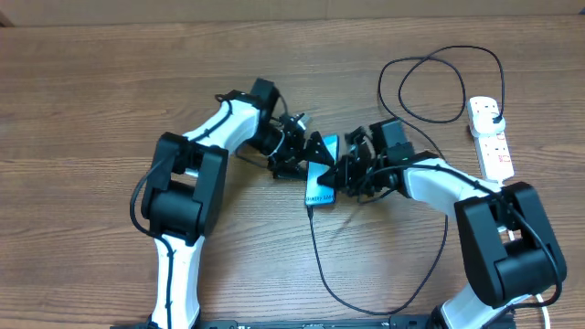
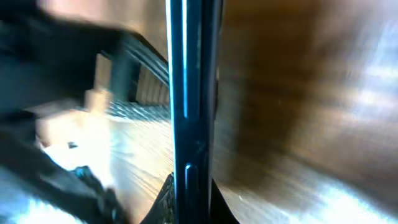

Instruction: Plug charger to phone and switch on socket

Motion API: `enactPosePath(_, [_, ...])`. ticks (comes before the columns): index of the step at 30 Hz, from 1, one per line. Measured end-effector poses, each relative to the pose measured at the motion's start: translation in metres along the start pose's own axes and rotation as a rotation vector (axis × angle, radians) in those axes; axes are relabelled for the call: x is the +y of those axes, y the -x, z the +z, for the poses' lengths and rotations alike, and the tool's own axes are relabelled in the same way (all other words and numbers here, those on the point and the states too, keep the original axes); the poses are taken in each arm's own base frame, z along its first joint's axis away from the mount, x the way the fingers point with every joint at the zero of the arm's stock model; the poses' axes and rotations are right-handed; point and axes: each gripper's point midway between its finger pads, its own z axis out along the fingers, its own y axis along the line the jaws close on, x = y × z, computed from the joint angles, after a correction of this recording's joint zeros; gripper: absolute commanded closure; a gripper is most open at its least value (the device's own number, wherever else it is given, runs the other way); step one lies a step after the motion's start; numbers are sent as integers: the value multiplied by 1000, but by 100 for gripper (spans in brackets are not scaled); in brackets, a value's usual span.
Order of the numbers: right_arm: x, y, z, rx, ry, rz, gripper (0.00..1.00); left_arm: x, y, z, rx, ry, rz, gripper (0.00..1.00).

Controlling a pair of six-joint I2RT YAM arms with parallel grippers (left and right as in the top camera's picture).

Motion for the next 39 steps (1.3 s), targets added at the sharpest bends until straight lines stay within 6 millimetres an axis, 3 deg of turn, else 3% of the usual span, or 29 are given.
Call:
enactPosePath(6, [18, 20, -20, -36, 164, -41, 96, -22, -3, -11, 3, -288, 129, 7])
enactPosePath(13, [32, 12, -23, 6, 243, -52, 96, -48, -4, -26, -29, -464, 230, 21])
enactPosePath(19, [36, 12, -24, 13, 268, -54, 96, -59, -1, -32, -41, -494, 265, 31])
enactPosePath(24, [55, 19, -31, 0, 355, -127, 96, -74, 3, -46, -71, -473, 333, 54])
enactPosePath(31, [91, 31, -49, -22, 500, -257, 96, -108, -2, -77, -135, -438, 463, 55])
enactPosePath(39, [107, 33, -54, -18, 545, -282, 96, -127, 2, -90, -168, -433, 527, 59])
